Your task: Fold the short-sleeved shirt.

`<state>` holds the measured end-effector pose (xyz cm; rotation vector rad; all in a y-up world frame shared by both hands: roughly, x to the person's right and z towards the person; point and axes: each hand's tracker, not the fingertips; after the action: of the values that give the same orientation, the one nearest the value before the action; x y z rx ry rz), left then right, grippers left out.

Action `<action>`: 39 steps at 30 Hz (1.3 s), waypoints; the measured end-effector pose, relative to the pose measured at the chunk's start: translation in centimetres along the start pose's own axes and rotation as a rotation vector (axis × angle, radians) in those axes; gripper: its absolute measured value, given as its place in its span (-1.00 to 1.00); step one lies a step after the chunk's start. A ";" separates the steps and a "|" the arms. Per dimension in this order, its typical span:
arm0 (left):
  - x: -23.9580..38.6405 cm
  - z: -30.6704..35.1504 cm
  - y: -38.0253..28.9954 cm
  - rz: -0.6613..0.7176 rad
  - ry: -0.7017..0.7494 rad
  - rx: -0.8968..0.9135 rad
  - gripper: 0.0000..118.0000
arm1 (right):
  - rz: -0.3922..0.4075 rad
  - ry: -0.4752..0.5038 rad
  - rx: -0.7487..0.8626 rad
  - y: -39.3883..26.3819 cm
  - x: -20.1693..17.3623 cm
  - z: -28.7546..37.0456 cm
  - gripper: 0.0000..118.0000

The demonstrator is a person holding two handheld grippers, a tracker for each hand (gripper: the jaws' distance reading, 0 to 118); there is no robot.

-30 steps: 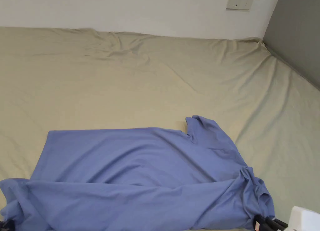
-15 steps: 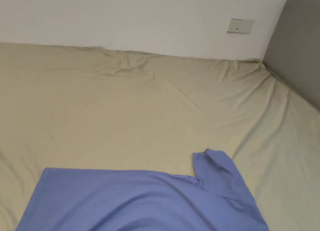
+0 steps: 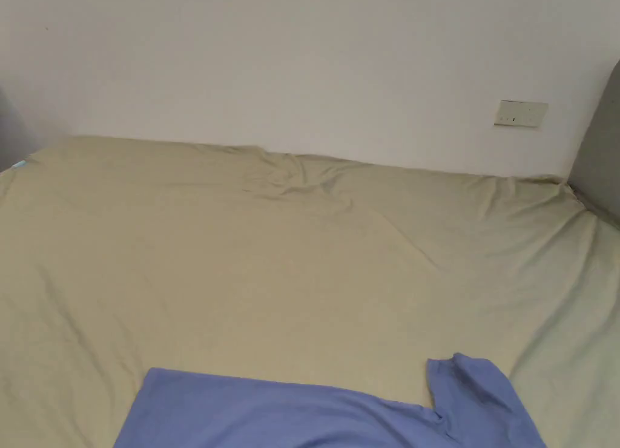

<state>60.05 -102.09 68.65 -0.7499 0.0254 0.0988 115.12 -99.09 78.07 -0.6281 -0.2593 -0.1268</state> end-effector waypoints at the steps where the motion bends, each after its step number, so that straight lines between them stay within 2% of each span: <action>1: 0.2 0.1 0.7 -0.009 -0.001 0.013 -0.66 | 0.009 0.017 0.002 0.8 -0.3 0.1 -0.26; 2: 0.4 -0.1 1.5 -0.005 -0.005 0.014 -0.94 | 0.008 0.042 0.001 1.5 -0.8 -0.1 -0.50; 3: 0.7 -0.2 2.4 0.001 -0.015 0.032 -0.96 | 0.001 0.063 0.015 1.9 -1.4 -0.4 -0.83; 4: 0.9 -0.5 3.0 0.013 -0.040 0.065 -1.00 | -0.018 0.071 0.040 2.2 -2.0 -0.9 -0.95; 7: 1.8 -2.0 5.0 0.019 -0.060 0.082 -1.00 | -0.016 0.135 -0.002 2.8 -3.9 -2.6 -0.97; 12: 3.5 -7.6 9.1 -0.031 -0.079 0.091 -1.00 | 0.082 0.180 -0.076 2.9 -7.5 -6.5 -0.97; 19: 3.2 -17.6 13.9 -0.039 -0.106 0.003 -1.00 | 0.043 0.241 -0.171 3.4 -8.5 -10.1 -0.96; 20: 3.0 -18.8 14.3 -0.047 -0.124 -0.009 -0.94 | 0.039 0.240 -0.174 3.5 -8.3 -10.4 -0.96; 21: 2.8 -20.1 14.7 -0.054 -0.176 -0.035 -0.75 | 0.038 0.238 -0.175 3.6 -8.3 -10.7 -0.96; 23: 2.1 -22.2 15.2 -0.034 -0.231 -0.060 -0.17 | 0.042 0.233 -0.182 3.9 -8.2 -11.1 -0.96; 24: 1.9 -23.3 15.5 -0.022 -0.231 -0.080 0.00 | 0.046 0.230 -0.189 4.1 -8.3 -11.2 -0.96; 33: 2.8 -29.2 14.3 -0.061 -0.157 -0.220 0.22 | 0.073 0.224 -0.231 4.0 -8.8 -12.4 -0.96; 34: 2.9 -29.1 14.0 -0.079 -0.164 -0.193 0.29 | 0.074 0.223 -0.236 4.0 -8.8 -12.4 -0.96; 35: 3.3 -28.8 13.8 -0.088 -0.192 -0.156 0.46 | 0.074 0.223 -0.242 3.9 -8.8 -12.5 -0.96; 37: 3.2 -29.2 13.3 -0.024 -0.258 -0.181 0.89 | 0.071 0.224 -0.247 3.8 -8.7 -12.6 -0.96; 38: 3.4 -29.7 13.0 -0.004 -0.266 -0.220 0.99 | 0.070 0.225 -0.248 3.7 -8.8 -12.6 -0.96; 39: 4.2 -29.4 13.2 -0.046 -0.235 -0.240 0.99 | 0.069 0.227 -0.252 3.6 -8.8 -12.6 -0.96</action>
<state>63.24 -112.20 37.94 -0.9737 -0.2307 0.1469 109.95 -103.36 63.81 -0.8643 -0.0015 -0.1648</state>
